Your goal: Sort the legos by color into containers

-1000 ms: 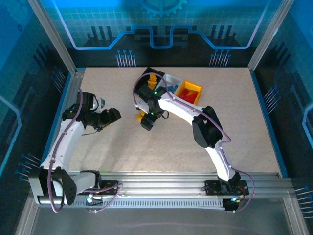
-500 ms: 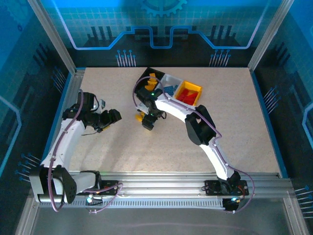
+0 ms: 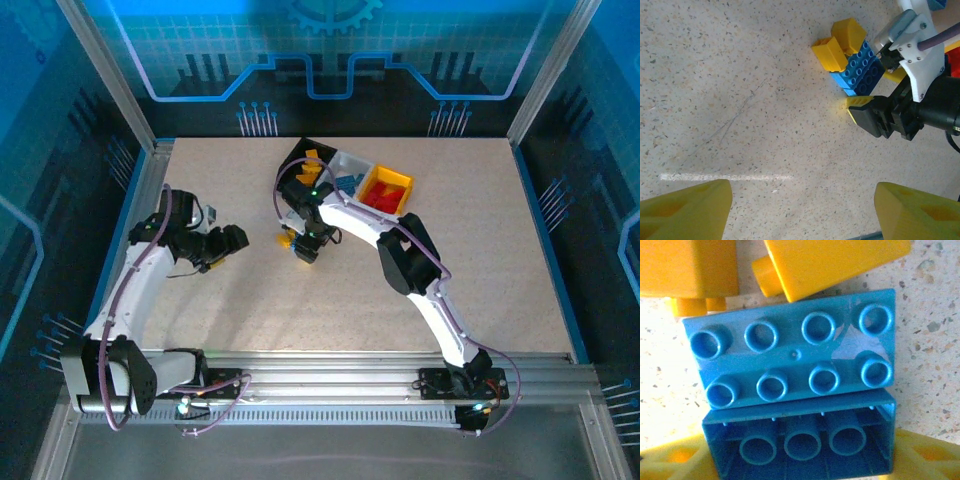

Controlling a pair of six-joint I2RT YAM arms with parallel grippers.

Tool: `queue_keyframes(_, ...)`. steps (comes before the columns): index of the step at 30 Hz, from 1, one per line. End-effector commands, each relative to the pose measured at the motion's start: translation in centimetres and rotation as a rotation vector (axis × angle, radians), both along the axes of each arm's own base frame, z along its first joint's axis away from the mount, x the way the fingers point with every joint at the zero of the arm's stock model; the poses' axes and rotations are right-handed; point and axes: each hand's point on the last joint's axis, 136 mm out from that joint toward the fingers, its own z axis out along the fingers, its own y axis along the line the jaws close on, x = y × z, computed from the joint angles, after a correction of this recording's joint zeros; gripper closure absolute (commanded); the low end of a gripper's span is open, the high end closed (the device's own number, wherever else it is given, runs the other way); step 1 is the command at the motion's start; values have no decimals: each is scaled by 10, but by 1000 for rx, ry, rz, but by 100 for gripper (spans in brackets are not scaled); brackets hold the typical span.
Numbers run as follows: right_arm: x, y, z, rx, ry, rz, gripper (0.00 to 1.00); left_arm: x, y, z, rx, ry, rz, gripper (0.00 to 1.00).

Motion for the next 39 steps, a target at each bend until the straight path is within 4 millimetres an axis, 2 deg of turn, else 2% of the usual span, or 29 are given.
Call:
queue_keyframes(1,0,0,-1,-2,-16,8,35,-7,-2,-3,-30,27,5,24)
queue_keyframes(7,0,-6,12,37,-21,-48,38,-10,-1,-3,-27,22,13,24)
queue_keyframes(8,0,-7,28,64,-35,-65,38,-10,-1,-3,-27,22,14,24)
queue_keyframes(12,0,-20,49,132,-39,-138,41,-11,-2,-2,-28,15,14,24)
queue_keyframes(15,8,-30,72,211,-50,-208,42,-10,-2,-4,-29,15,11,24)
queue_keyframes(18,25,-38,92,303,-50,-299,43,-10,-4,-7,-38,22,7,24)
queue_keyframes(24,82,-68,115,469,-31,-577,44,-10,-17,-13,4,38,-51,24)
queue_keyframes(28,116,-81,121,583,16,-743,44,-13,-31,-20,26,62,-98,24)
queue_keyframes(31,135,-88,113,612,48,-832,43,-16,-40,-26,42,82,-129,24)
queue_keyframes(33,144,-89,112,625,59,-858,43,-17,-44,-29,54,91,-142,24)
queue_keyframes(34,148,-90,102,616,74,-870,42,-18,-46,-31,59,98,-150,24)
queue_keyframes(36,153,-88,99,622,79,-872,41,-18,-48,-32,61,103,-154,24)
queue_keyframes(39,158,-88,94,618,89,-879,33,-16,-50,-35,62,111,-152,23)
